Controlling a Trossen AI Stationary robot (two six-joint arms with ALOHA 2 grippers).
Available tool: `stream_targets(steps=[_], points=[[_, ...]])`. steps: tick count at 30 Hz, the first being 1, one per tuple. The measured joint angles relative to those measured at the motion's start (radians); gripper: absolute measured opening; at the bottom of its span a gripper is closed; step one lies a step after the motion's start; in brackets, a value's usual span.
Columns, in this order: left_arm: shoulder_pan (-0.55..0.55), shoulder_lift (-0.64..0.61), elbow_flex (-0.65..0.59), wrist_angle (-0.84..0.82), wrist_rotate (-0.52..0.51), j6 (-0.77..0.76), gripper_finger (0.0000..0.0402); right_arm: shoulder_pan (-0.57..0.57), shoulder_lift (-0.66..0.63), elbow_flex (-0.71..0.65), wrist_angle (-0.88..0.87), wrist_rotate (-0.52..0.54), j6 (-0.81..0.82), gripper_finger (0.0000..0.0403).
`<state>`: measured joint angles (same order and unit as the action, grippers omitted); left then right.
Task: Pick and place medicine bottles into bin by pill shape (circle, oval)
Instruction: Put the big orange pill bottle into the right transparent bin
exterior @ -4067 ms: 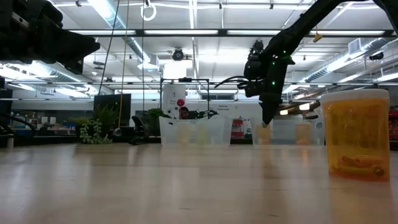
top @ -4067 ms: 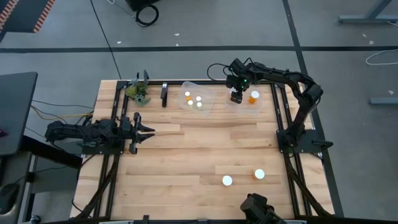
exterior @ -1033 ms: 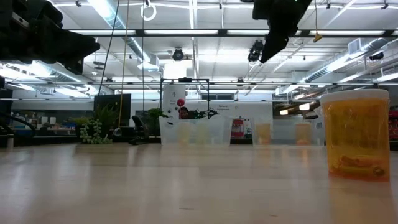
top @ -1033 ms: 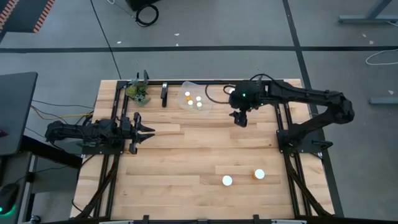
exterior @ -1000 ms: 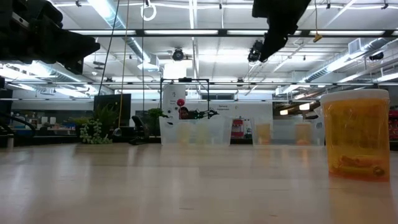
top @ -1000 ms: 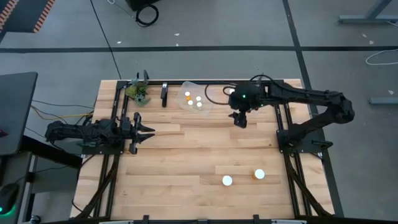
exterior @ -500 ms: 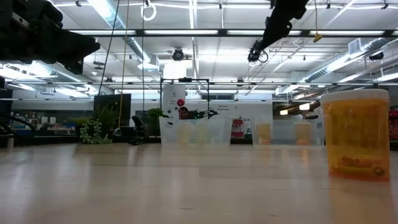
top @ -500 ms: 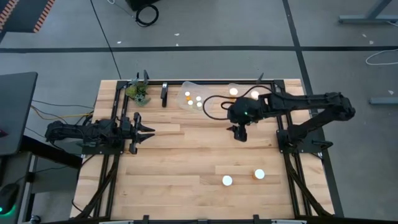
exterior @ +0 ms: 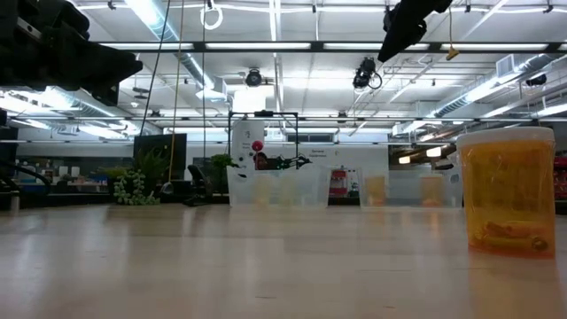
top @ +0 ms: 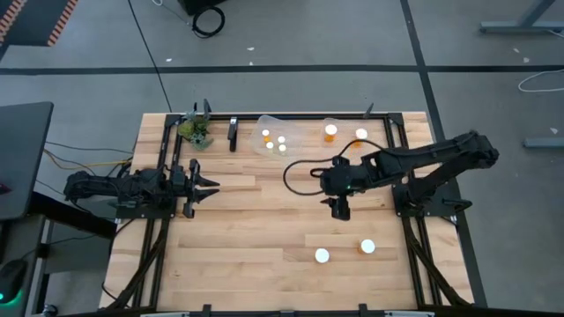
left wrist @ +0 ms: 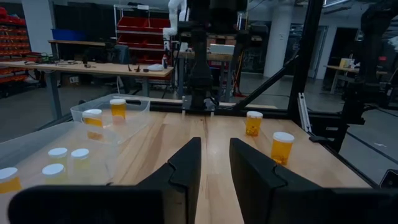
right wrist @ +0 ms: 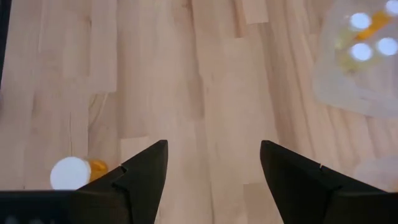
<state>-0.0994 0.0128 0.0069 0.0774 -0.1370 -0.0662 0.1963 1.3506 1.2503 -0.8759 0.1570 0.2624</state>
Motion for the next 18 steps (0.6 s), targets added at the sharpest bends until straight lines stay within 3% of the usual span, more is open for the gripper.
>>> stream_targets(steps=[18], points=[[0.000, 0.000, 0.000, 0.000, 0.000, 0.000, 0.0093, 0.138, 0.130, 0.000, 0.038, 0.000, 0.117, 0.0262]])
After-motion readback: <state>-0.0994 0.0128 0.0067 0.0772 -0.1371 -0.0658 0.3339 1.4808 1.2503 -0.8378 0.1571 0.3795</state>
